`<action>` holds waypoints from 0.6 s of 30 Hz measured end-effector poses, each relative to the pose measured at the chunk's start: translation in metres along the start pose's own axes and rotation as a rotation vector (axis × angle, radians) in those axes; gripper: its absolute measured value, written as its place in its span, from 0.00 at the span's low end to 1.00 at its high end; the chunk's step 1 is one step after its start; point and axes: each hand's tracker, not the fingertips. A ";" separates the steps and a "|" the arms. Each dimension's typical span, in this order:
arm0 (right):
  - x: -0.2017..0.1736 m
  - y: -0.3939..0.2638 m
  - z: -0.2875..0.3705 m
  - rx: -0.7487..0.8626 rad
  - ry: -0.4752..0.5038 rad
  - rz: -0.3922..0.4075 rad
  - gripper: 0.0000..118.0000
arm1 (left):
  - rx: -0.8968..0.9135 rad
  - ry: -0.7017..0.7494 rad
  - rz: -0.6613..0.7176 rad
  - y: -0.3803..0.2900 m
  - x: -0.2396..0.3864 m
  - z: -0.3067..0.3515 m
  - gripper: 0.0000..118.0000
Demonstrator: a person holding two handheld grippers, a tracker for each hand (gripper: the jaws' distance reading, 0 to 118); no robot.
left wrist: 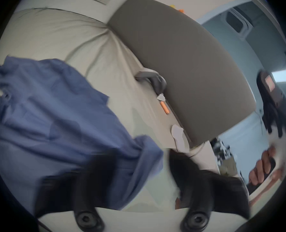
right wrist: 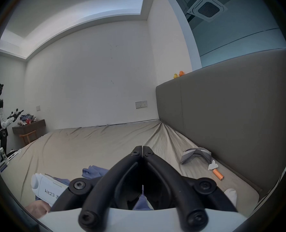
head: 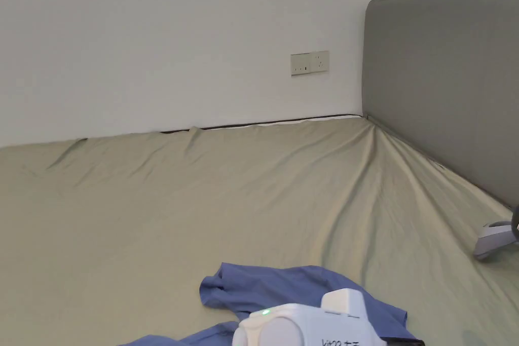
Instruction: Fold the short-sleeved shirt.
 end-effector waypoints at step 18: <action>-0.094 -0.028 -0.028 -0.045 0.232 0.065 0.00 | 0.686 0.847 -0.096 -0.071 -0.008 0.309 0.00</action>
